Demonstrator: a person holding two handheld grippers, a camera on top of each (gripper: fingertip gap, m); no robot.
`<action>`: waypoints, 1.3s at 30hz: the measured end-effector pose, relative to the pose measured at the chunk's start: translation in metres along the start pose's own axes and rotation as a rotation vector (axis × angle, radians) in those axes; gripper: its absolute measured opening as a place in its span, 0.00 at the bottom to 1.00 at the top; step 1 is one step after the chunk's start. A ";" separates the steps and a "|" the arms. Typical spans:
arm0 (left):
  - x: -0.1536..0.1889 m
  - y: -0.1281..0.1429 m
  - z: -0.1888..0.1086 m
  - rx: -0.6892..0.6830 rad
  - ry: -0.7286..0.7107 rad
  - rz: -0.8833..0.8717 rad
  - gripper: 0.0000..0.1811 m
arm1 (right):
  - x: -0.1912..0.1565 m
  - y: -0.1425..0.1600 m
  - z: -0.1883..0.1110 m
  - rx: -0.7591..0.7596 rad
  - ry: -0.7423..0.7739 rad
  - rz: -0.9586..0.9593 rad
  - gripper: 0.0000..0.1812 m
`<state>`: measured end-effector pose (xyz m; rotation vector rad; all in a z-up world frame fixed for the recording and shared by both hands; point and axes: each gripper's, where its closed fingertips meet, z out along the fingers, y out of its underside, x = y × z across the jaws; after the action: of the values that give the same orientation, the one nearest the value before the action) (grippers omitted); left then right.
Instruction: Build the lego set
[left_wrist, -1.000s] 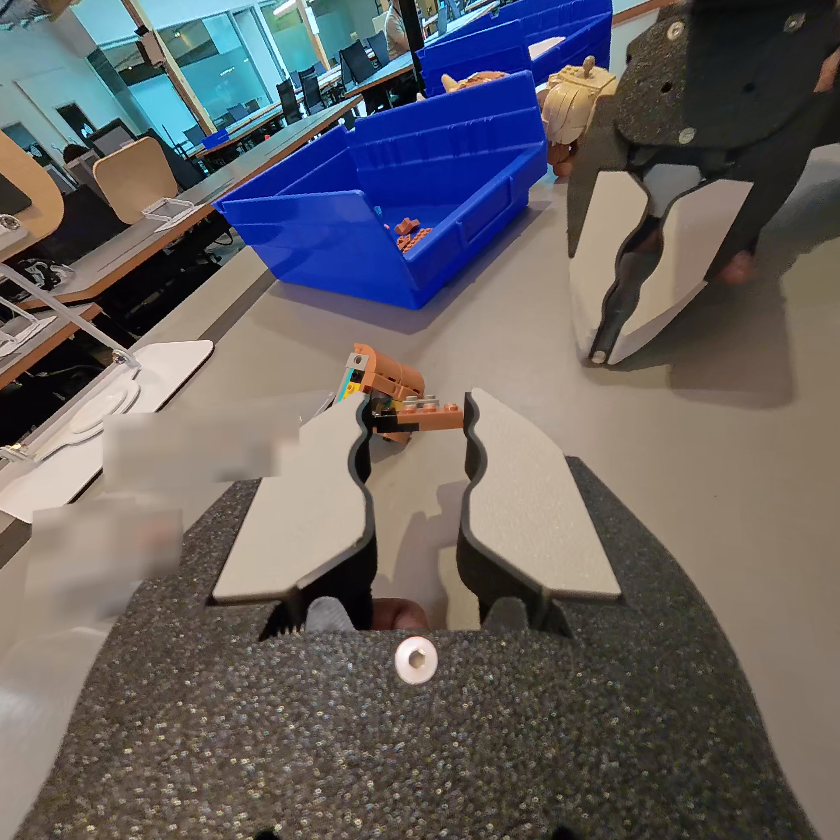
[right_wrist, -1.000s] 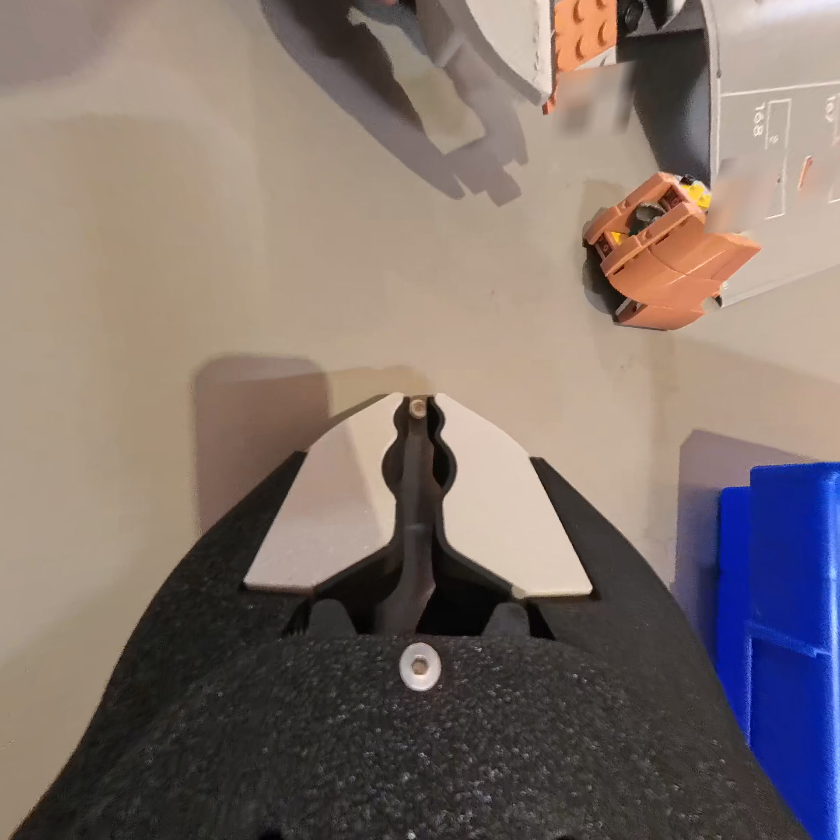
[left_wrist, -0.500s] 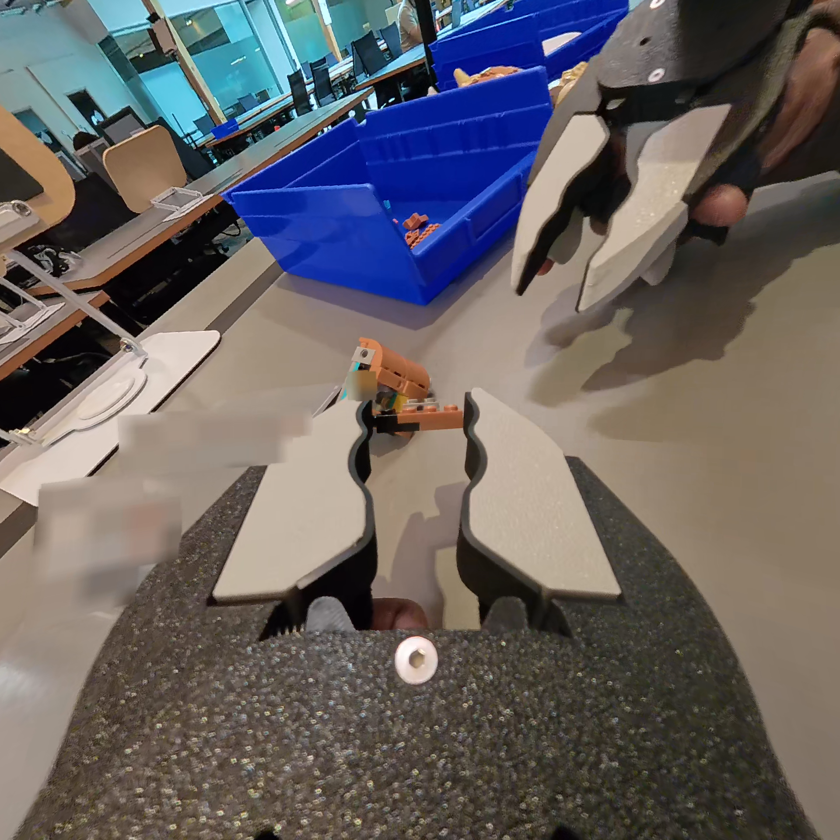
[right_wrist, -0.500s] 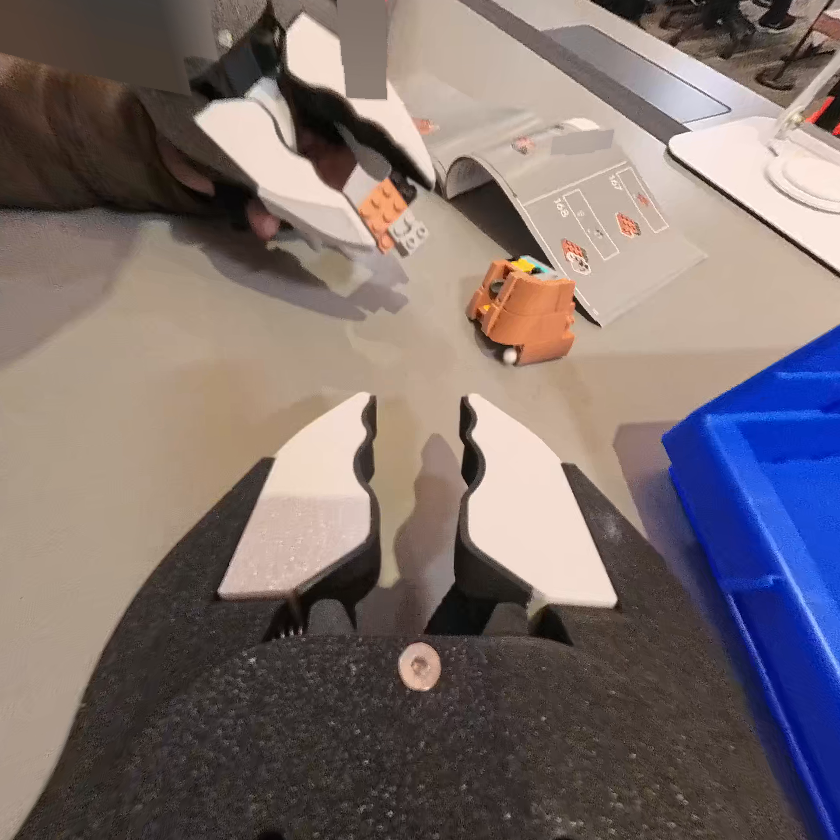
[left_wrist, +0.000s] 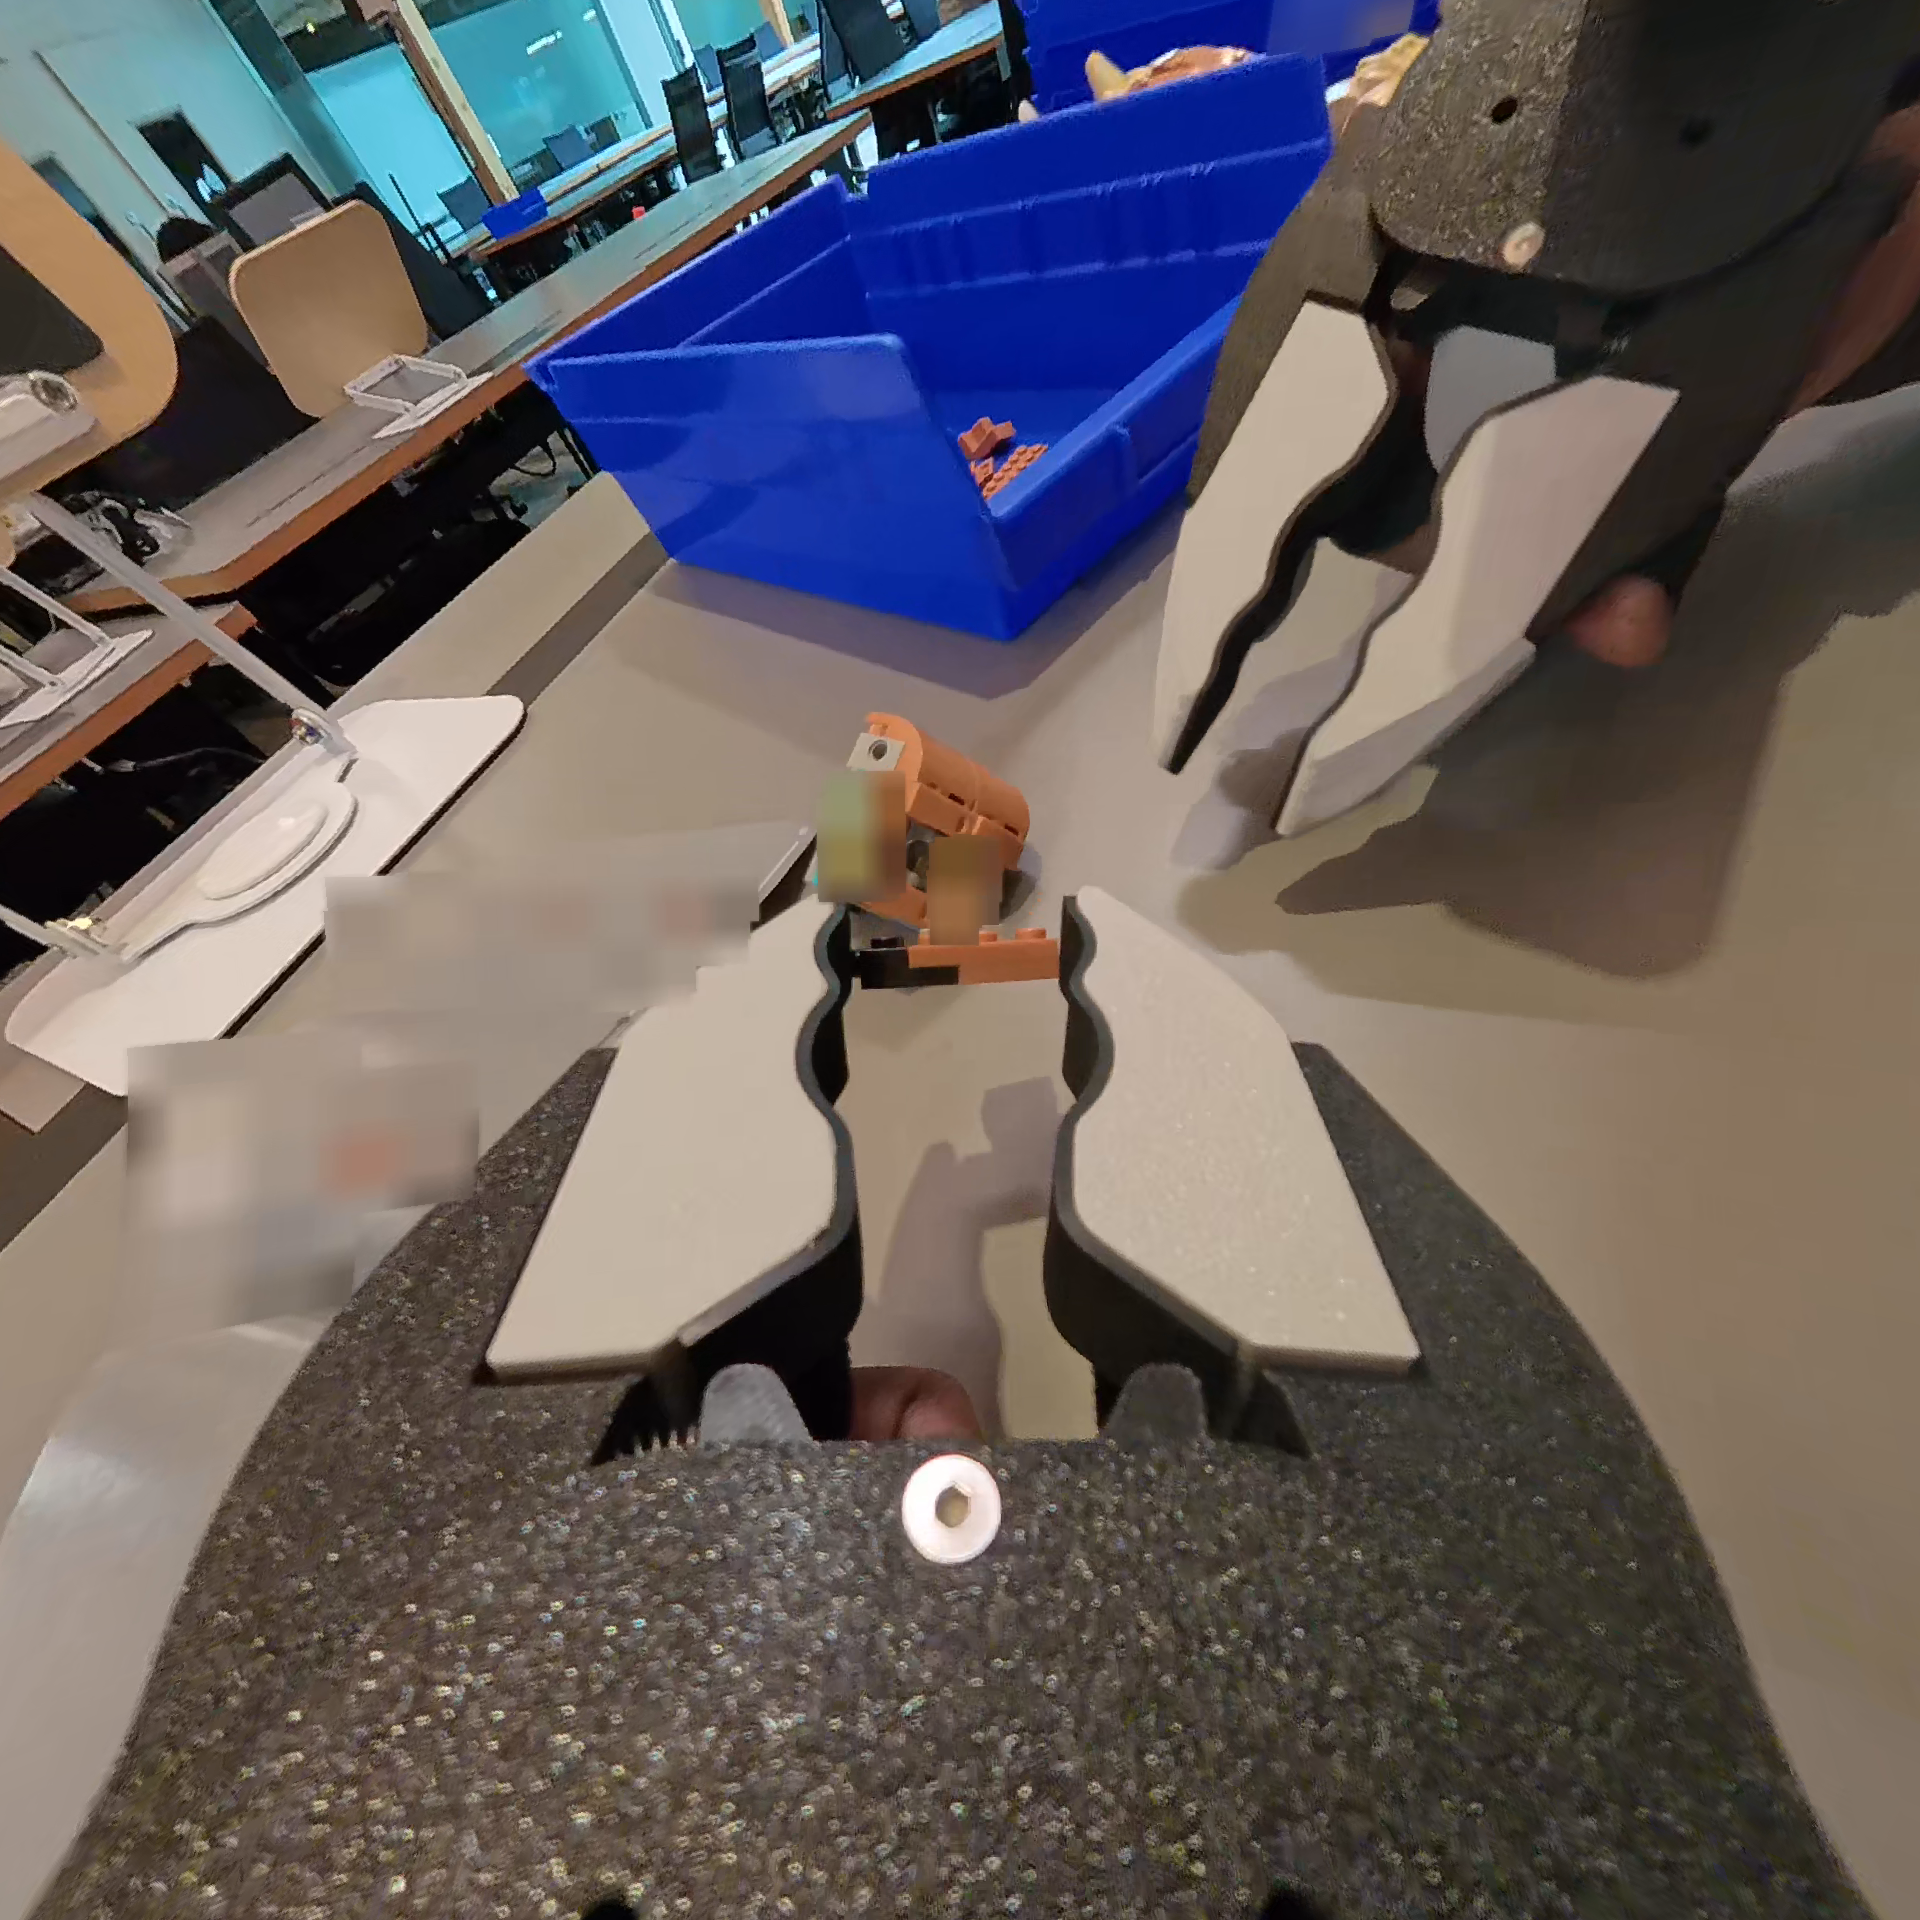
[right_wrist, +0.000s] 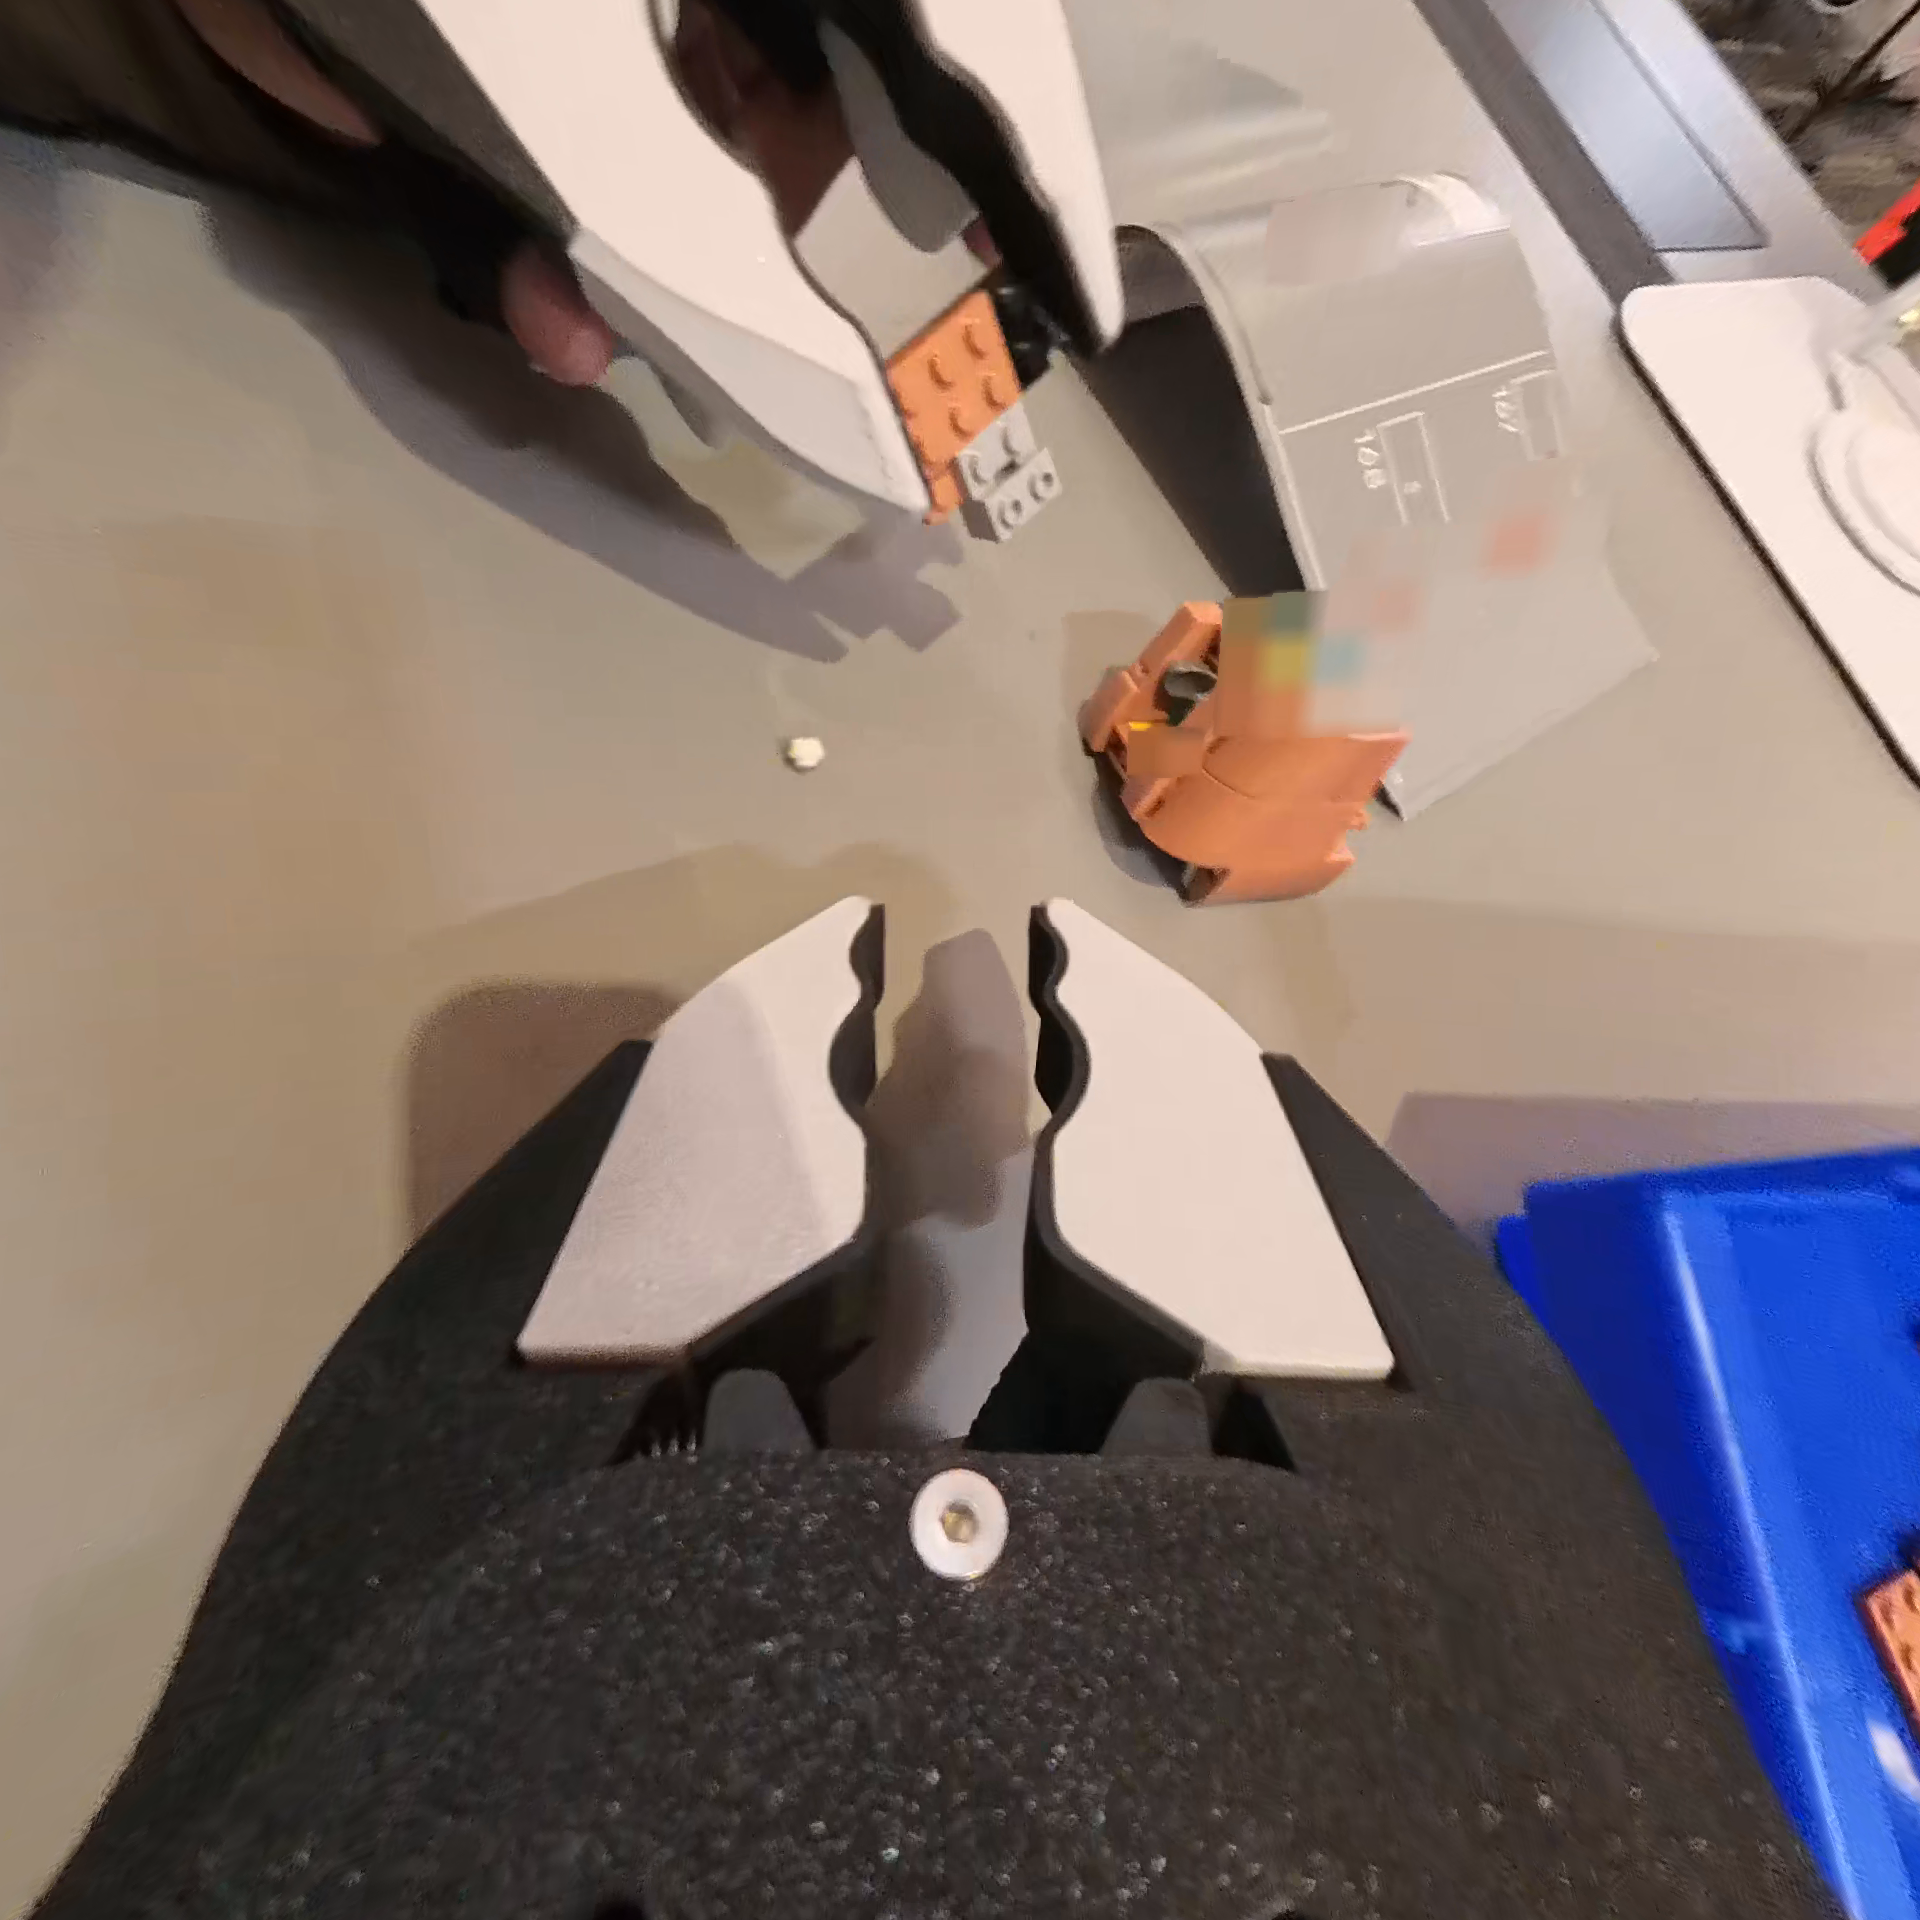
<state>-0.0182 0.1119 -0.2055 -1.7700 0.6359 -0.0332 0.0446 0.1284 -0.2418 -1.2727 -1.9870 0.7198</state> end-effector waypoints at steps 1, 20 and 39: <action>-0.002 0.002 0.000 -0.007 0.001 -0.006 0.21 | -0.003 -0.001 0.004 -0.006 -0.018 -0.004 0.14; 0.013 0.019 0.001 -0.118 0.102 0.080 0.21 | -0.043 -0.014 0.030 -0.050 -0.205 -0.050 0.03; 0.015 0.023 0.001 -0.148 0.114 0.095 0.21 | 0.004 0.007 0.001 0.001 -0.093 0.214 0.16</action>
<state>-0.0141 0.1030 -0.2311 -1.8877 0.8221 -0.0231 0.0463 0.1347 -0.2464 -1.4912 -1.9409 0.8966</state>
